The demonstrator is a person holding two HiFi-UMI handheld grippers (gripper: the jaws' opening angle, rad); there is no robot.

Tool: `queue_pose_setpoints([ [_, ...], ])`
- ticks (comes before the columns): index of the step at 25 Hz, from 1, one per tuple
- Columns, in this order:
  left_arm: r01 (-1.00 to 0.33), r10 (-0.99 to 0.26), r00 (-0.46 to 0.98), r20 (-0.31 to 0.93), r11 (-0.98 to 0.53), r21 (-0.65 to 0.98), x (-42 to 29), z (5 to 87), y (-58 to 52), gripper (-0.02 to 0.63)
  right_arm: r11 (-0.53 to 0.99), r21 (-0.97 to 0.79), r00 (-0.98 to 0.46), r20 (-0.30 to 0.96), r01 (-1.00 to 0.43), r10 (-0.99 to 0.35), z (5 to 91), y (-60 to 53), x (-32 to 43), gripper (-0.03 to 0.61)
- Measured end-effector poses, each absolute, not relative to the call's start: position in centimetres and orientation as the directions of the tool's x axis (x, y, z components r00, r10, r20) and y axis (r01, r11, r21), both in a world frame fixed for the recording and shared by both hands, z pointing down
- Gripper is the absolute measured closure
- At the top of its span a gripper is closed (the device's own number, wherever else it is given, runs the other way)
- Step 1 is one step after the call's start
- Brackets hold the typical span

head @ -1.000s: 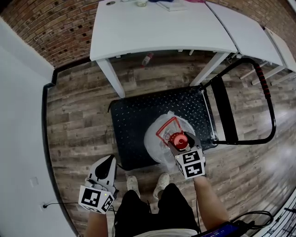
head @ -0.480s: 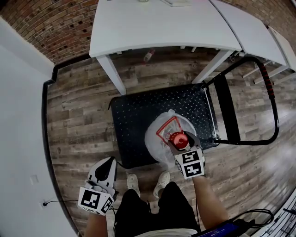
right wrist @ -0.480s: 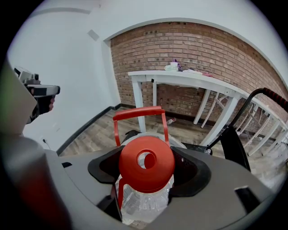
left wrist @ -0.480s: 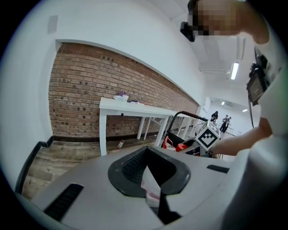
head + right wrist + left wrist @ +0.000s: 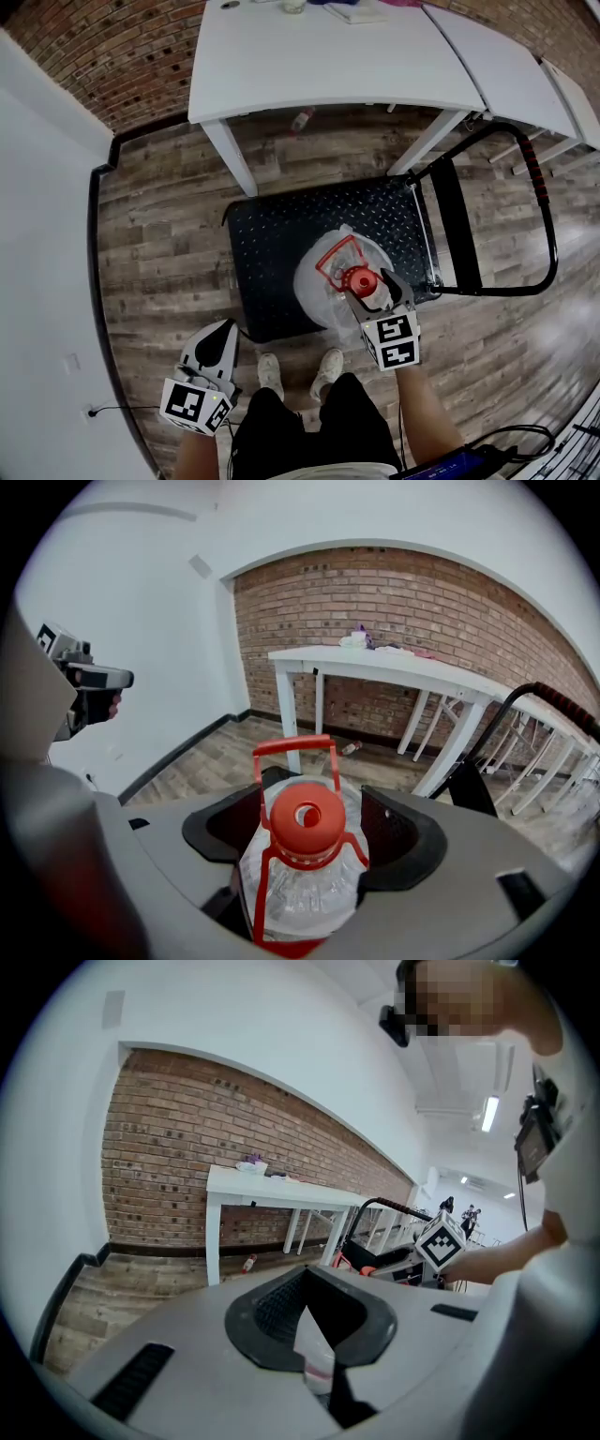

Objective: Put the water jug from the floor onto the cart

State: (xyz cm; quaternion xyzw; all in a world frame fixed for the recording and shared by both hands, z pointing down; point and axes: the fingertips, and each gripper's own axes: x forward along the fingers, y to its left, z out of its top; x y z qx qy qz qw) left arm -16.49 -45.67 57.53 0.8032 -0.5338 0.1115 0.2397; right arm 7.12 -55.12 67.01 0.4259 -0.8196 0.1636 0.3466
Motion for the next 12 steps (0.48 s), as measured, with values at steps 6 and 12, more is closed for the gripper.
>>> queue_pose_setpoints([
  [6, -0.896, -0.803, 0.441, 0.4, -0.365, 0.253, -16.2, 53.3, -46.2, 0.615, 0.552, 0.046, -0.41, 0.619, -0.833, -0.67, 58.5, -54.2, 7.5, 0.262],
  [12, -0.876, -0.807, 0.479, 0.345, -0.416, 0.243, -15.7, 47.6, -46.6, 0.615, 0.525, 0.04, -0.435, 0.508, -0.85, -0.744, 49.6, -52.3, 6.7, 0.264],
])
